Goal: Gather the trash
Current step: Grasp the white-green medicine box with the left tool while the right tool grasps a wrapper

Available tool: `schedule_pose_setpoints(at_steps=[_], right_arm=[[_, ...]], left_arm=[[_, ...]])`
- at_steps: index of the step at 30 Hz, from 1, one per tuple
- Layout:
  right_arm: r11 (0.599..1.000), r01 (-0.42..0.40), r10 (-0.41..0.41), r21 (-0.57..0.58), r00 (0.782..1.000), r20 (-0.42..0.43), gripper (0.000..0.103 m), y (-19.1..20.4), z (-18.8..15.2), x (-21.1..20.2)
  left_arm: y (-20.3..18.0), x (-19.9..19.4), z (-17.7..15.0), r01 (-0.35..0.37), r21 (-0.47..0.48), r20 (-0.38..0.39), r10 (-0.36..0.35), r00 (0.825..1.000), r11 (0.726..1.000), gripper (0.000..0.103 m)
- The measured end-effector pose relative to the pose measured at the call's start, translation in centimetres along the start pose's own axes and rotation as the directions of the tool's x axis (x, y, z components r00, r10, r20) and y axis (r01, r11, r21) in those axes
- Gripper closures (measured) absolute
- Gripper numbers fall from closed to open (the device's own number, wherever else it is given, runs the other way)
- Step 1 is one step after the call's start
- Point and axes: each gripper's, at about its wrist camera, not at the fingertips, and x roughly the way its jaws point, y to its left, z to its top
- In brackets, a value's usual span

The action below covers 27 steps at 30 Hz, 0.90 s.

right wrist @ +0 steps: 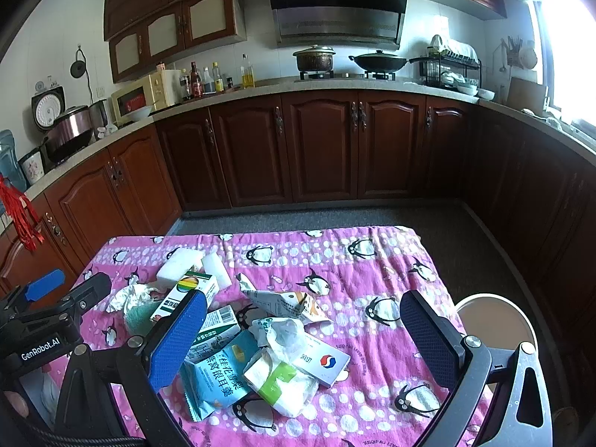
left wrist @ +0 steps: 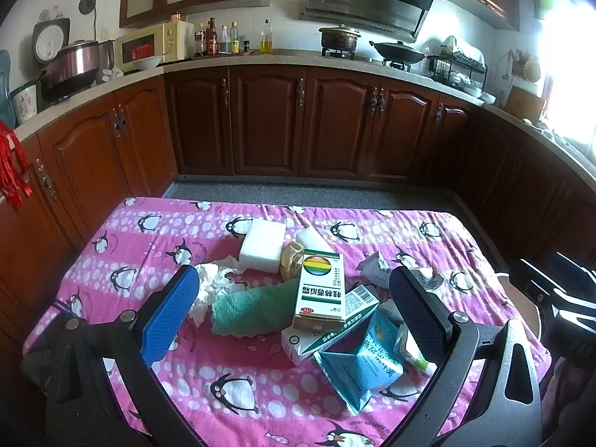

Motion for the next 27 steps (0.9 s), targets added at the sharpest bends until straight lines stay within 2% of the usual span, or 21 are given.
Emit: schedule_pose_setpoints(at_steps=[8,16,20,22,25,27], right_arm=[[1.000,-0.006,0.006,-0.011,0.999,-0.031,0.000,-0.3,-0.4,0.7],[0.999,-0.051,0.050,-0.007,0.992,-0.117,0.001,-1.5,-1.9,2.7],[0.998,-0.068,0.067,-0.004,0.985,-0.161,0.008,-1.8,-2.5,4.1],[0.995,-0.096,0.095,0.006,0.978,-0.183,0.016,-2.0,-2.4,4.9],[0.990,-0.142,0.139,-0.001,0.967,-0.212,0.017,-1.8,-1.9,6.4],[0.984,-0.167,0.149,-0.059,0.961,-0.233,0.017,-1.0,-1.3,7.6]], left_arm=[[1.0,0.8,-0.8,0.002,0.016,-0.043,-0.001,0.999,1.000,0.002],[3.3,2.0,-2.4,0.066,0.053,-0.133,-0.059,0.989,0.996,0.002],[3.6,3.4,-3.5,0.105,0.067,-0.192,-0.091,0.977,0.992,0.002],[3.6,4.4,-3.6,0.134,0.047,-0.225,-0.120,0.967,0.990,0.002],[2.9,5.6,-3.0,0.145,0.031,-0.239,-0.134,0.962,0.989,0.002],[2.5,6.3,-2.3,0.160,0.018,-0.244,-0.151,0.958,0.987,0.002]])
